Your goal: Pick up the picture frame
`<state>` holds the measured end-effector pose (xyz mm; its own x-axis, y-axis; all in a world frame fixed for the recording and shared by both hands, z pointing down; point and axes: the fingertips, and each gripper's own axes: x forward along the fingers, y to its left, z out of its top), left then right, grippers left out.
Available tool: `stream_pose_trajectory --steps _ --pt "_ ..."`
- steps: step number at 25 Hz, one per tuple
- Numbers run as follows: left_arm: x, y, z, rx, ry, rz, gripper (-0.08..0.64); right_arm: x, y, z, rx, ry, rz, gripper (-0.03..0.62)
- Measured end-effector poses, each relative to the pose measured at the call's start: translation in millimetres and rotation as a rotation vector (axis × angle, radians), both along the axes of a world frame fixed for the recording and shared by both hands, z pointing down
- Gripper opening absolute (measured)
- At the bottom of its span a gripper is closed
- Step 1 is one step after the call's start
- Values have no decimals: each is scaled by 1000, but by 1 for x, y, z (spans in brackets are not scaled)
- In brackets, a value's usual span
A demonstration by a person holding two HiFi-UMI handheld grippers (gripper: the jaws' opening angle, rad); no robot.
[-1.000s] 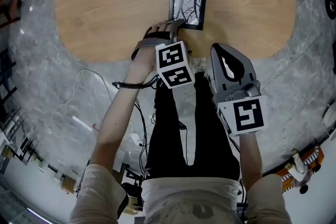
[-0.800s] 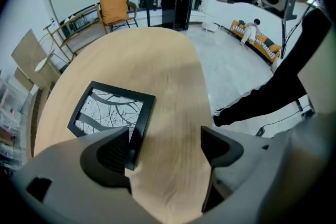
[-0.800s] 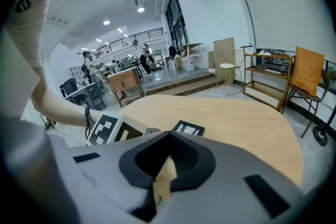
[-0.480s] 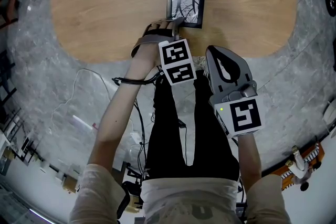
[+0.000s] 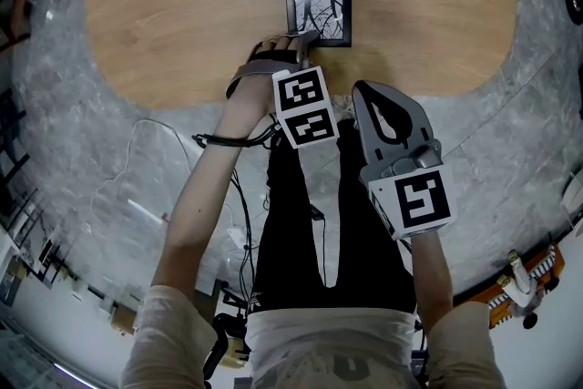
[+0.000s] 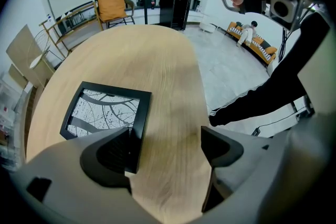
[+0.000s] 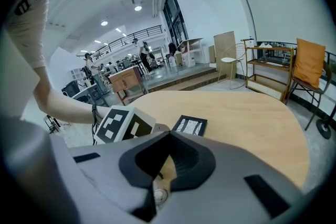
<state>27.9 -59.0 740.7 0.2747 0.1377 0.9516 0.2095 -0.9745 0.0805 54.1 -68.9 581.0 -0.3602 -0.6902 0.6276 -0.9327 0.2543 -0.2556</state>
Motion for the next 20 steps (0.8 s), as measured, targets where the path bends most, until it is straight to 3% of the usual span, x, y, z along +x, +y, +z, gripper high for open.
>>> stream_pose_trajectory --steps 20 --pt "-23 43 3 31 20 1 403 -11 9 4 -1 9 -26 5"
